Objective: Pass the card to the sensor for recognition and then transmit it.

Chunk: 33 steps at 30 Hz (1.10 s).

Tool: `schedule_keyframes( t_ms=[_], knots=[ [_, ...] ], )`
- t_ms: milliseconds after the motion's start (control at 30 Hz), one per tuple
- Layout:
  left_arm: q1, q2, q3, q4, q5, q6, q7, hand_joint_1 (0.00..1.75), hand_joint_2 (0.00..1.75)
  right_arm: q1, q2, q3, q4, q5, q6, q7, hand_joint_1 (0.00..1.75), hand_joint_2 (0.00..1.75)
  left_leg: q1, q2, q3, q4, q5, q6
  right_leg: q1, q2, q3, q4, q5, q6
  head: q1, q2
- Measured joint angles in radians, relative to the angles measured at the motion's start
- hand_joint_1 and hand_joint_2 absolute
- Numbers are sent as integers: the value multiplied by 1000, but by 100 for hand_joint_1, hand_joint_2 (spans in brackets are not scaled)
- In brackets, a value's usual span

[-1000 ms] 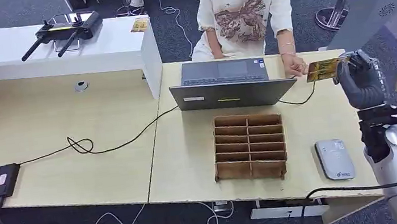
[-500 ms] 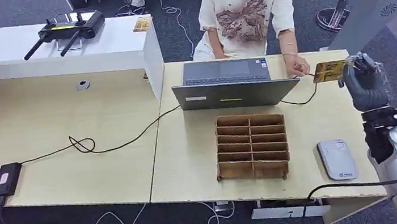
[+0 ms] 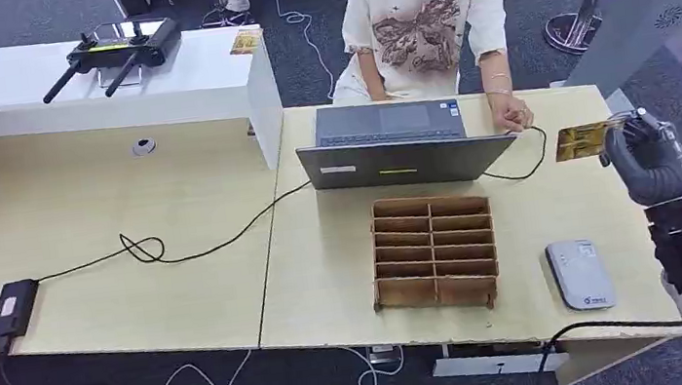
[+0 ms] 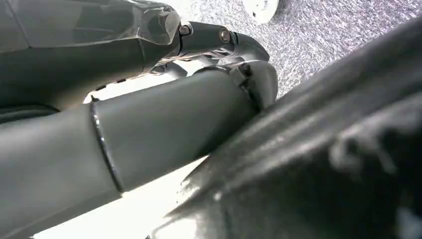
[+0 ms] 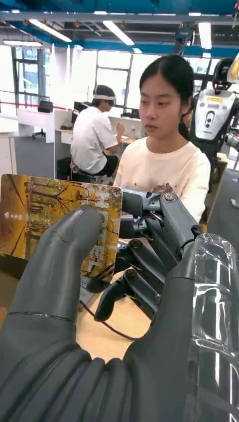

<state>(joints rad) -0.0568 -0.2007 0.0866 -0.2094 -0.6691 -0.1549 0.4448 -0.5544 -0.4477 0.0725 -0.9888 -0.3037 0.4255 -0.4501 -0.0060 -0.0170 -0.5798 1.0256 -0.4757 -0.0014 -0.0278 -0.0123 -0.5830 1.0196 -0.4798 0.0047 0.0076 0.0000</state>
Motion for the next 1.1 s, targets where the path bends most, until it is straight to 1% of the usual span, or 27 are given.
schedule_keyframes(
  t_ms=[167, 300, 533, 833, 1100],
  knots=[
    [0, 0, 0, 0, 10, 0, 0, 0, 0, 18, -26, -8, -1, 0, 22, 2, 175, 175, -1, -1, 0, 0, 0, 0, -1, 0, 0, 0, 0, 1, 0, 0],
    [0, 0, 0, 0, 10, 0, 0, 0, 0, 35, -44, -12, -3, 0, 26, 7, 175, 175, -1, -1, 0, 0, 0, 1, -1, 0, 0, 0, -1, 2, 0, 0],
    [0, 1, 0, 0, -20, -13, -13, 0, 0, 55, -61, -15, -10, 21, 42, 14, 175, 175, -2, -1, 0, 0, -1, 2, -2, 0, 0, 0, -1, 2, 0, 0],
    [-2, 5, 0, 0, -30, -29, -22, 0, 0, 96, -90, -22, -29, 56, 59, 13, 175, 175, -2, -1, 0, 0, -2, 3, -3, -1, 0, 0, -1, 3, 0, 0],
    [-2, 5, 0, 0, -34, -36, -24, 0, 0, 103, -112, -31, -26, 92, 59, 58, 175, 175, -3, -1, 0, 0, -2, 4, -4, -1, 0, 0, -1, 3, 0, 0]
  ],
)
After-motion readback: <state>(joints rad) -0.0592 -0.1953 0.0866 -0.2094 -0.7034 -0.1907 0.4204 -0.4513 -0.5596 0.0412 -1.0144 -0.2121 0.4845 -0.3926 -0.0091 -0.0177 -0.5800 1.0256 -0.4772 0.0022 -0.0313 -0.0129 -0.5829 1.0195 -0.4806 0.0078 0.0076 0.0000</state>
